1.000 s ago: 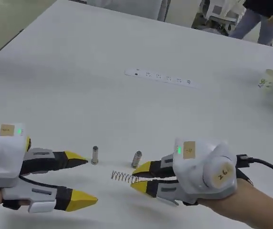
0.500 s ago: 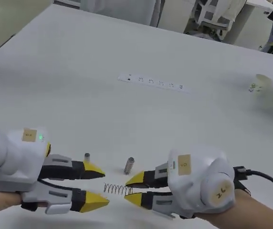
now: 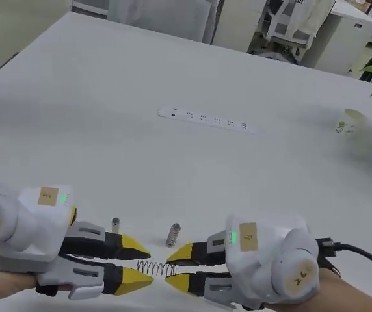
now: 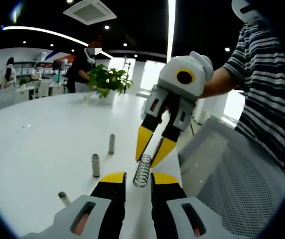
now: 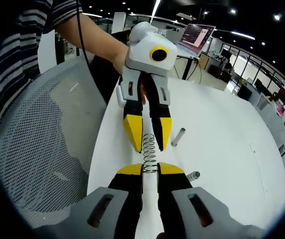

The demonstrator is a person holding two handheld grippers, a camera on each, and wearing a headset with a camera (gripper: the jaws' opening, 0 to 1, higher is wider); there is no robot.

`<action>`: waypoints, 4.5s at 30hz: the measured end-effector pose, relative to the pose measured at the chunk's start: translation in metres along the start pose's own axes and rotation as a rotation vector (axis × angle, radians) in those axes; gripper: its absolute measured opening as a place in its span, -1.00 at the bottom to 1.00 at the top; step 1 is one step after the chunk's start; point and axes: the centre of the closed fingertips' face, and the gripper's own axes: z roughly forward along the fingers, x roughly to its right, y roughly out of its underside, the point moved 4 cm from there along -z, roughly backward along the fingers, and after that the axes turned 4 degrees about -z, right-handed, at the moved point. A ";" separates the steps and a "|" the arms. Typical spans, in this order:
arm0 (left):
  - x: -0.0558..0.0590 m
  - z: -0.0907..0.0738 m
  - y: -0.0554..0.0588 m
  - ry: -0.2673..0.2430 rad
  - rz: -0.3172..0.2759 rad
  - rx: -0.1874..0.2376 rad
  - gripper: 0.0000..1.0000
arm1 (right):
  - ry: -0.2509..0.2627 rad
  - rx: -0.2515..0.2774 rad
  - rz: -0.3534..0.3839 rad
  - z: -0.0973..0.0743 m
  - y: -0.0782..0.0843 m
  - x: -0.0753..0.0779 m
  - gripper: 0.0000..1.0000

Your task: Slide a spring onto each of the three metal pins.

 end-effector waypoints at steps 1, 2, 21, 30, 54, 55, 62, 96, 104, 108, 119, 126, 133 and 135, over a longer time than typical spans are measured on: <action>0.000 0.000 -0.001 0.003 -0.004 0.002 -0.82 | 0.002 0.001 0.000 0.000 0.000 0.001 -0.86; 0.000 0.001 -0.001 0.005 -0.002 0.004 -0.86 | 0.003 0.002 0.001 -0.001 0.000 0.001 -0.86; 0.008 0.005 -0.001 0.062 0.010 -0.022 -0.95 | -0.006 -0.002 0.033 -0.003 0.004 -0.003 -0.85; 0.008 0.005 -0.002 0.070 0.014 -0.034 -0.96 | -0.004 0.004 0.034 -0.003 0.004 -0.004 -0.85; 0.012 0.001 -0.001 0.090 0.008 -0.052 -0.96 | -0.007 0.021 0.080 0.000 0.008 -0.008 -0.78; 0.012 0.001 0.000 0.093 0.007 -0.055 -0.96 | -0.014 0.022 0.079 0.000 0.008 -0.009 -0.78; 0.012 0.001 0.000 0.092 0.006 -0.060 -0.95 | -0.020 0.018 0.072 0.000 0.007 -0.010 -0.85; 0.010 0.006 0.008 0.049 0.088 -0.112 -0.95 | -0.039 0.049 -0.024 -0.008 -0.035 0.000 -0.86; 0.009 0.009 0.004 0.054 0.102 -0.113 -0.95 | -0.030 0.081 -0.027 -0.006 -0.044 0.003 -0.86; 0.009 0.011 0.002 0.059 0.101 -0.107 -0.95 | -0.024 0.086 -0.038 -0.005 -0.047 0.003 -0.86; 0.008 0.010 0.002 0.052 0.100 -0.105 -0.95 | -0.007 0.099 -0.047 -0.001 -0.052 0.003 -0.86; 0.010 0.009 0.005 0.046 0.070 -0.107 -0.94 | -0.014 0.096 -0.048 0.000 -0.053 0.001 -0.86; 0.011 0.009 0.005 0.042 0.066 -0.094 -0.93 | -0.008 0.100 -0.048 0.000 -0.053 0.000 -0.86; 0.011 0.009 0.004 0.038 0.069 -0.091 -0.93 | -0.007 0.100 -0.045 -0.001 -0.053 0.000 -0.86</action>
